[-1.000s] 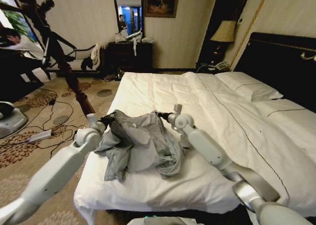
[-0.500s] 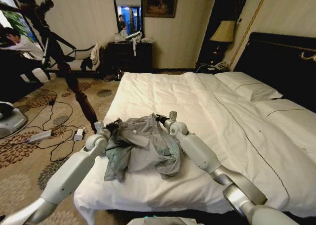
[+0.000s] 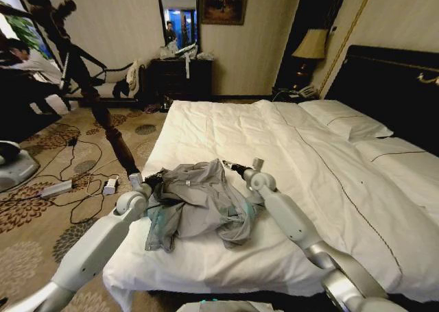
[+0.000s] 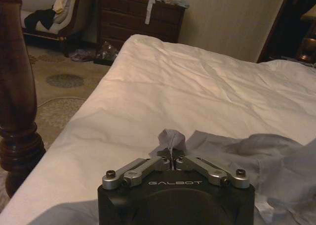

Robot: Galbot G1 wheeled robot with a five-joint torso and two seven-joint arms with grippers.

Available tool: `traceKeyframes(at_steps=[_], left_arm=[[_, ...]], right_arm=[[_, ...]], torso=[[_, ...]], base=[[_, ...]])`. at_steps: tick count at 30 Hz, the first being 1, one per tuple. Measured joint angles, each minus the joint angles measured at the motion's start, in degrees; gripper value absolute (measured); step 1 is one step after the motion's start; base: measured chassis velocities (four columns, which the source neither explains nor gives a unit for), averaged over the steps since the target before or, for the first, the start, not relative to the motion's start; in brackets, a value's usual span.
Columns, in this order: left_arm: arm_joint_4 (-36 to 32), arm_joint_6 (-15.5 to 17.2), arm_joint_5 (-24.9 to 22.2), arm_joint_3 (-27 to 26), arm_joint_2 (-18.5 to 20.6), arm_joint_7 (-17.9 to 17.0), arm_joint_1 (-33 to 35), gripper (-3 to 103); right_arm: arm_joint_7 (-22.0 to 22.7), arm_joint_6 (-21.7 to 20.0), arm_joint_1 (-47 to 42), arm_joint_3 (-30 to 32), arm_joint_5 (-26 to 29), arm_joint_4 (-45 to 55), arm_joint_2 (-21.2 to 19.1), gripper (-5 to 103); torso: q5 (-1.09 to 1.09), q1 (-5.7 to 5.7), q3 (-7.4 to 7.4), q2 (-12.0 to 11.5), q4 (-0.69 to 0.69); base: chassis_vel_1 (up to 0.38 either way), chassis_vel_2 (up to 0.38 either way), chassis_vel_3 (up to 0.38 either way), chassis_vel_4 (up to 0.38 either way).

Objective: Pick up the clothes from the bed and hang them on the clothes hanger.

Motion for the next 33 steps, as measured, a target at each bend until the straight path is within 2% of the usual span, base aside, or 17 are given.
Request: traceKeyframes(at_steps=[4,9,11,14,17,18,21,23,26,27,30,32,33], left_arm=[[-0.35,-0.09,0.14,-0.09,-0.19,0.01,0.42,0],[-0.46,-0.16,-0.07,-0.73,-0.23,0.06,0.61,0],[-0.26,-0.29,-0.11,-1.06,-0.17,0.23,1.08,0],[-0.22,-0.32,-0.09,-1.07,-0.15,0.27,1.18,0],[-0.49,-0.36,-0.08,-0.99,-0.23,0.35,1.40,0],[-0.49,-0.36,-0.08,-0.99,-0.23,0.35,1.40,0],[-0.57,-0.39,-0.08,-1.02,-0.31,0.34,1.59,0],[-0.61,-0.41,-0.08,-1.05,-0.34,0.35,1.66,0],[-0.84,-0.42,-0.04,-1.05,-0.58,0.32,1.77,0],[-0.84,-0.42,-0.04,-1.05,-0.58,0.32,1.77,0],[-1.23,-0.42,0.31,-1.06,-0.65,0.15,1.94,0],[-1.32,-0.42,0.34,-1.07,-0.63,0.15,2.00,0],[-1.39,-0.42,0.38,-1.08,-0.57,0.11,2.10,0]], right_arm=[[-2.24,-0.71,-0.88,0.17,-0.16,0.15,0.46,100],[-4.25,-1.04,-1.59,-0.63,-2.68,0.24,2.85,102],[-4.76,-0.96,-1.46,-1.59,-4.70,-0.31,4.59,97],[-4.78,-0.87,-1.36,-1.84,-5.59,-0.69,5.03,95],[-3.12,-0.87,-0.67,-1.01,-10.39,-3.19,7.52,86],[-3.12,-0.87,-0.67,-1.01,-10.39,-3.19,7.52,86],[-2.36,-0.26,-0.41,-0.63,-13.20,-3.70,7.34,77],[-2.24,-0.23,-0.37,-0.64,-13.60,-3.55,6.95,77],[-2.29,-0.60,-0.41,-1.40,-13.70,-3.33,6.30,88],[-2.29,-0.60,-0.41,-1.40,-13.70,-3.33,6.30,88],[-2.94,-1.29,-1.12,-1.80,-13.04,-2.80,6.48,74],[-3.12,-1.43,-1.28,-1.96,-12.97,-2.72,6.53,74],[-3.26,-1.49,-1.37,-2.11,-12.96,-2.72,6.54,69]], torso=[[0.00,0.00,0.00,0.00,0.03],[0.01,0.00,0.00,0.00,0.04],[0.00,0.00,0.00,0.00,0.05],[0.00,0.00,0.00,0.00,0.06],[0.00,0.00,0.00,0.00,0.03],[0.00,0.00,0.00,0.00,0.03],[0.00,0.01,0.00,0.00,0.04],[0.00,0.01,0.00,0.00,0.03],[0.00,0.00,0.00,0.00,0.02],[0.00,0.00,0.00,0.00,0.02],[0.00,0.01,0.01,0.00,0.04],[0.00,0.01,0.00,0.00,0.03],[0.00,0.01,0.00,0.00,0.03]], base=[[0.000,0.000,0.000,0.000],[0.000,0.000,0.000,0.000],[0.000,0.000,0.000,0.000],[0.000,0.000,0.000,0.000],[0.000,0.000,0.000,0.000],[0.000,0.000,0.000,0.000],[0.000,0.000,0.000,0.000],[0.000,0.000,0.000,0.000],[0.000,0.000,0.000,0.000],[0.000,0.000,0.000,0.000],[0.000,0.000,0.000,0.000],[0.000,0.000,0.000,0.000],[0.000,0.000,0.000,0.000]])
